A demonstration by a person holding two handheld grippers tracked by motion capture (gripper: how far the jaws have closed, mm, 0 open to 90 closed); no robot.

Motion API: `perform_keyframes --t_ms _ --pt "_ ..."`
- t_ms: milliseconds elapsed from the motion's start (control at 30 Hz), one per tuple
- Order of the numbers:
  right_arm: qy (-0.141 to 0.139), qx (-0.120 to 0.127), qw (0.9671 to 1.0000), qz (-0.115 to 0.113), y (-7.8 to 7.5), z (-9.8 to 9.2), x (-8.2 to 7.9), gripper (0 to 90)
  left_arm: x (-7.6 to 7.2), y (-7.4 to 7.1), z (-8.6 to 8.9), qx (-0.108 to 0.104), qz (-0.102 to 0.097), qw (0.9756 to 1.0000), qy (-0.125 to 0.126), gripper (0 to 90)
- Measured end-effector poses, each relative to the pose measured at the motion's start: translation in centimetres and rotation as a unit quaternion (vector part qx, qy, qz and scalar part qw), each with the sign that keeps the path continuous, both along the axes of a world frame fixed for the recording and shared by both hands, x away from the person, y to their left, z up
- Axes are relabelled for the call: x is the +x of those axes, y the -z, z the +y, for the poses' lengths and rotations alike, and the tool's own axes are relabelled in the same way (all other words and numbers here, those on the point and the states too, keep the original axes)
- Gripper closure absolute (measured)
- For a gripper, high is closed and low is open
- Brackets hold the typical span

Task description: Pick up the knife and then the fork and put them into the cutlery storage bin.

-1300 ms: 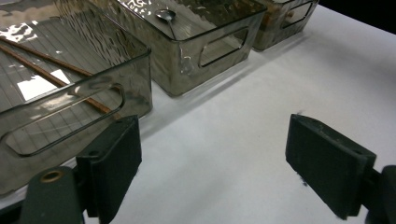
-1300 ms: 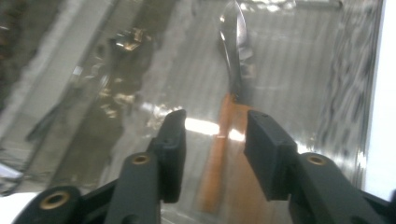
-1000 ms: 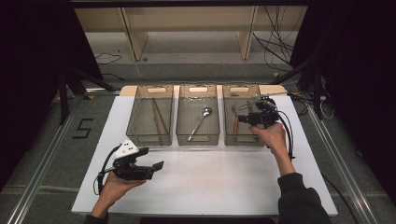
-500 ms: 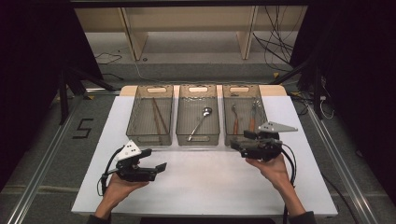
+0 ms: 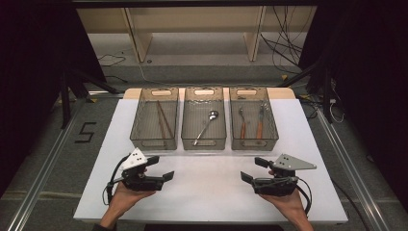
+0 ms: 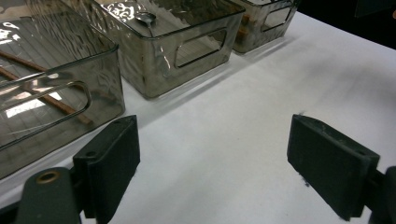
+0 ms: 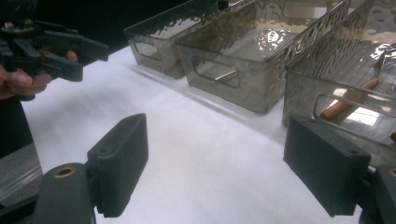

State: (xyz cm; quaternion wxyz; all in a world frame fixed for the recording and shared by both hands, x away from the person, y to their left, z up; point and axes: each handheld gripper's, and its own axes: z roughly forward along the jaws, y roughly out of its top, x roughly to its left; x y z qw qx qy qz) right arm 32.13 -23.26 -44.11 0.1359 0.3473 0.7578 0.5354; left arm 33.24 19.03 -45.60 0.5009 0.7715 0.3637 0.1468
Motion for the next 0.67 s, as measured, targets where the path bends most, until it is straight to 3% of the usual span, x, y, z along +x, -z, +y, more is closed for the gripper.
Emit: perform_keyframes --t_ms 267,433,667 --pt "0.003 0.002 1.0000 0.001 1.09 -0.25 -0.68 21.9 -0.39 0.35 -0.18 -0.007 -0.001 1.0000 0.005 16.7" --pt "0.001 0.011 0.9999 -0.002 1.06 -0.33 -0.72 21.7 -0.42 0.48 -0.30 -0.002 -0.001 1.0000 0.008 16.7" --pt "0.001 0.011 0.9999 -0.001 1.14 -0.24 -0.73 21.5 -0.39 0.39 -0.02 -0.011 -0.003 0.9999 0.003 16.7"
